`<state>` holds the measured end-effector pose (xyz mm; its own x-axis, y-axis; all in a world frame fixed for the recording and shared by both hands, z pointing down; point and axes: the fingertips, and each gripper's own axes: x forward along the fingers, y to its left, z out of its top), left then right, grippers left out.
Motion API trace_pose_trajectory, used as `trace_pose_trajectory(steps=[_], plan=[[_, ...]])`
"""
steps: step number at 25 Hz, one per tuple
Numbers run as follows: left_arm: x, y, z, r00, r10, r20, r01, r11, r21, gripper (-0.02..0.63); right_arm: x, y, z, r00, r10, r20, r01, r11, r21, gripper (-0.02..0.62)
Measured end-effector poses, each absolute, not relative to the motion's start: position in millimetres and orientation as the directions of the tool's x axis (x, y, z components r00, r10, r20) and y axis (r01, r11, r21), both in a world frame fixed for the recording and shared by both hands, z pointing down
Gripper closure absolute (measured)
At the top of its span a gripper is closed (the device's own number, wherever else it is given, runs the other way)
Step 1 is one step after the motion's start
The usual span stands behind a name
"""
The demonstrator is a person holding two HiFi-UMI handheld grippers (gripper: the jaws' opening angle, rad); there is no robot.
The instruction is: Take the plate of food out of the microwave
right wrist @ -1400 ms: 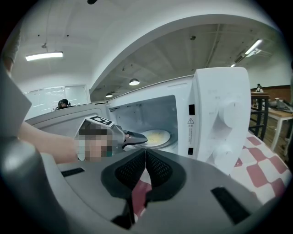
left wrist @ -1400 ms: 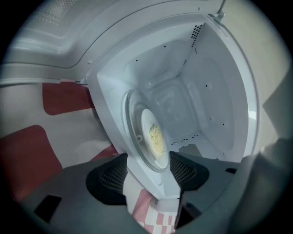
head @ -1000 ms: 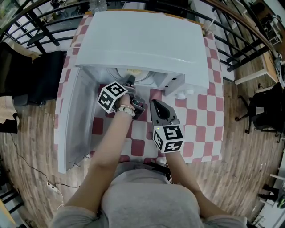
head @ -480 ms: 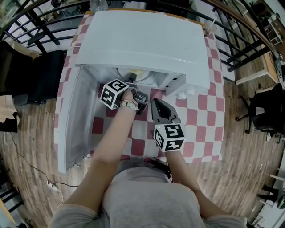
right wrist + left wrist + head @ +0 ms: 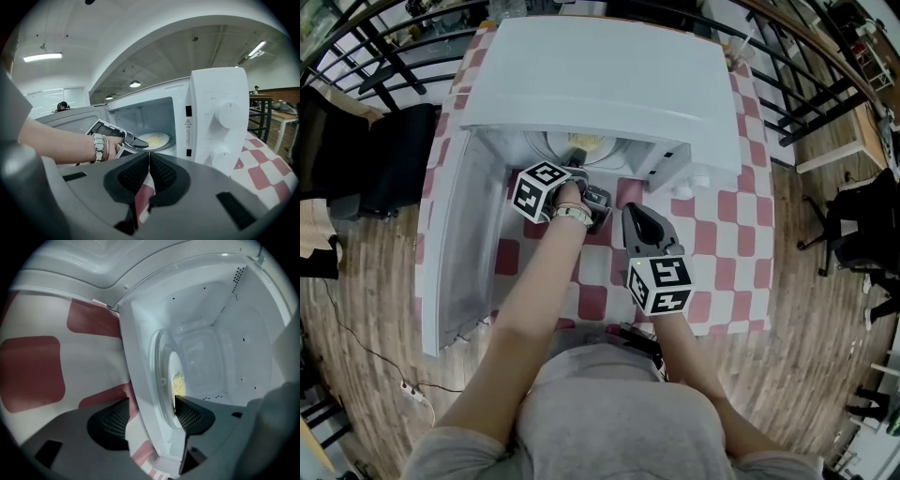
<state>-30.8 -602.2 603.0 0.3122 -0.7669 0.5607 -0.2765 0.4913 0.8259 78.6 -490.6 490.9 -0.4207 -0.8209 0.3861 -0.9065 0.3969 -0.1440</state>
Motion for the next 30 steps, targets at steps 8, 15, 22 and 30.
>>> trace_pose_trajectory(steps=[8,15,22,30], plan=[[-29.5,-591.4,597.4,0.324,-0.769,0.550,-0.266,0.484,0.834,0.356,78.5,-480.6,485.7,-0.419,-0.823,0.382,-0.907,0.403,-0.127,0.569],[-27.8,-589.9,588.4,0.339,-0.777,0.531,-0.255,0.467,0.847,0.465,79.8,-473.2,479.5,-0.417,-0.831,0.369,-0.907,0.405,-0.112,0.569],[-30.3,-588.4,584.7,0.349,-0.776,0.525,-0.214,0.480,0.851,0.500,84.4,-469.6,477.2,-0.404,-0.839,0.365,-0.913,0.392,-0.110,0.569],[-32.4,-586.4,581.2,0.351,-0.781,0.516,-0.205,0.474,0.857,0.523,85.6,-466.9,474.6,-0.392,-0.849,0.355,-0.919,0.377,-0.112,0.569]])
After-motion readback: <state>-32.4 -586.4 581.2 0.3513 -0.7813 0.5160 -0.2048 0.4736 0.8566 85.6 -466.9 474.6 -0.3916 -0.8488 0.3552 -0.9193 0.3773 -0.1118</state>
